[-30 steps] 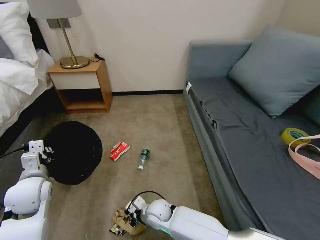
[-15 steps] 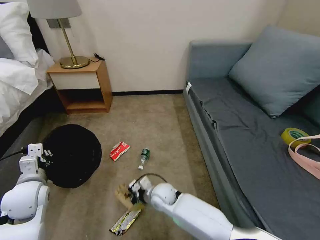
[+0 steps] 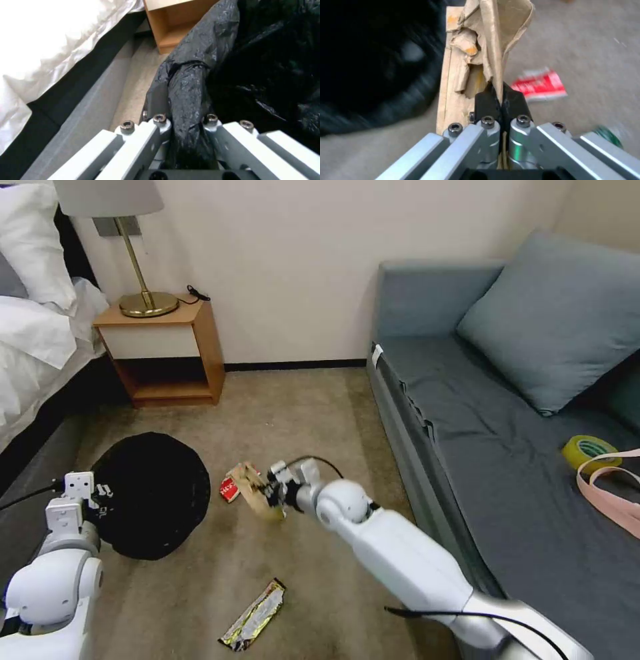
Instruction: Pick up the trash bin, then pick up the garbage on the floor and place it into the trash bin.
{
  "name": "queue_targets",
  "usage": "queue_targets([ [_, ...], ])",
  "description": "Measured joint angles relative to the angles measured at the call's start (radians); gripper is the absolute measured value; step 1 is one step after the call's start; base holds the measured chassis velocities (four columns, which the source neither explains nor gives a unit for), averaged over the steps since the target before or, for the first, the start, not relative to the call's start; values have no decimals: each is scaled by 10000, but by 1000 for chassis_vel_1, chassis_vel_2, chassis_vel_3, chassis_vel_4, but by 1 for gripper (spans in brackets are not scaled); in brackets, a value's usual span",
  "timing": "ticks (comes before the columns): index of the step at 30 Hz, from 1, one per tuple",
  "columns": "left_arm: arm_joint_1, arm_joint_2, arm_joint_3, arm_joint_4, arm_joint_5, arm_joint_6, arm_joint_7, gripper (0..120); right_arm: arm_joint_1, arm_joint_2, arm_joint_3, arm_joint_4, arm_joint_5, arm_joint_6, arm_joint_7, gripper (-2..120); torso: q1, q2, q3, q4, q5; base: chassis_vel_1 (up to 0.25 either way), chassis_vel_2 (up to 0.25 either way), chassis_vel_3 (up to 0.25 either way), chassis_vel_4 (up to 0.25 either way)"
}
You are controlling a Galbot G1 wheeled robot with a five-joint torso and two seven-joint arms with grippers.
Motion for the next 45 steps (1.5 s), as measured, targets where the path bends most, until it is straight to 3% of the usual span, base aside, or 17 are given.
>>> queue_targets([
  [8,-38,-9,137,-159,0,20,57,4,1208,1181,-589,-288,1248,309,-159,0,0,0,0,2,-3,0,0,0,0],
  [16,111,-111,203,-372,-129,3,134,4,1642,2073,-1234,-999,1358,807,-315,0,0,2,-1,2,-3,0,0,0,0],
  [33,272,-180,194,-589,-411,-7,131,4,834,2150,-1761,-1543,646,1416,-102,2,0,2,-1,0,-1,0,0,0,0],
  [35,282,-201,195,-601,-406,-7,130,4,791,2116,-1769,-1564,551,1429,-45,13,0,2,-1,0,0,0,0,0,0],
  [45,385,-216,88,-529,-345,-127,149,4,612,1661,-1760,-1407,457,1432,0,48,-1,1,-1,0,0,0,0,0,0],
])
